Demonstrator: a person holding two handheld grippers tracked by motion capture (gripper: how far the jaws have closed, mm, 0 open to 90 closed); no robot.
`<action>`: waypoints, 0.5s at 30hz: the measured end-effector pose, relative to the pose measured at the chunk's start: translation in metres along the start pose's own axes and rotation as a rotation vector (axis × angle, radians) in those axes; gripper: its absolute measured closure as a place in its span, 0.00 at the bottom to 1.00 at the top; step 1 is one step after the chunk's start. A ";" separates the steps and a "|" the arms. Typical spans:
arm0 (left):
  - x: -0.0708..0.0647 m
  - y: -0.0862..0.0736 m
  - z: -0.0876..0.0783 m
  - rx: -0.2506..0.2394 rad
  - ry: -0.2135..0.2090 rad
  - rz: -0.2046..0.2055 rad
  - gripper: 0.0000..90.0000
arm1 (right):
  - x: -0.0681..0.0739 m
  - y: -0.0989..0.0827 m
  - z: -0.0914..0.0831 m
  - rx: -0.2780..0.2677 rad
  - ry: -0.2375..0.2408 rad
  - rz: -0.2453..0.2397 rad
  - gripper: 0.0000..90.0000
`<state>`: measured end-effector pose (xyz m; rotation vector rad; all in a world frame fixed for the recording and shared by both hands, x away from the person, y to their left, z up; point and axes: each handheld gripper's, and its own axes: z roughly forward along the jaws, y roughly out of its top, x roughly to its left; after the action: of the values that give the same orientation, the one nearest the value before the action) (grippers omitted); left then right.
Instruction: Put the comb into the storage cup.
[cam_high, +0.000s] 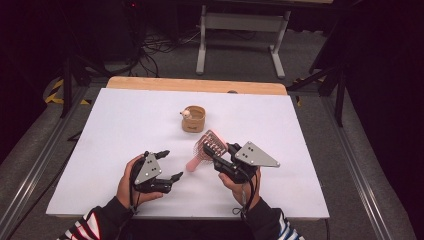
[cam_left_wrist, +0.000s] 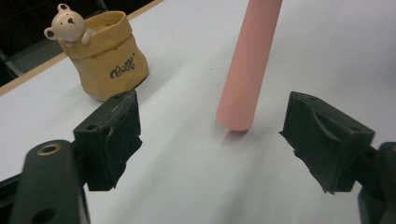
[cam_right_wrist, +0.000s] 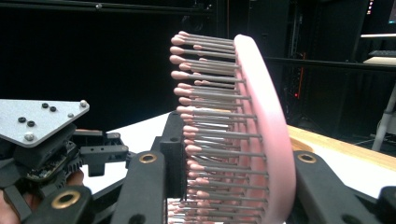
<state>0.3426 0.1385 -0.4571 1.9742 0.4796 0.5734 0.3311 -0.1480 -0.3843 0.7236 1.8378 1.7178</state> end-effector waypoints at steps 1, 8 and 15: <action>0.002 -0.001 -0.002 -0.001 0.006 0.007 0.20 | -0.001 0.000 -0.001 0.003 -0.008 -0.003 0.71; 0.015 -0.004 -0.012 -0.010 -0.031 0.024 0.17 | -0.004 0.001 -0.002 -0.001 -0.019 -0.006 0.70; 0.028 -0.009 -0.029 -0.020 0.003 0.004 0.14 | -0.006 0.002 -0.004 0.002 -0.030 -0.021 0.70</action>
<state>0.3472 0.1787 -0.4484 1.9565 0.4701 0.5819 0.3332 -0.1547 -0.3818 0.7237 1.8213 1.6832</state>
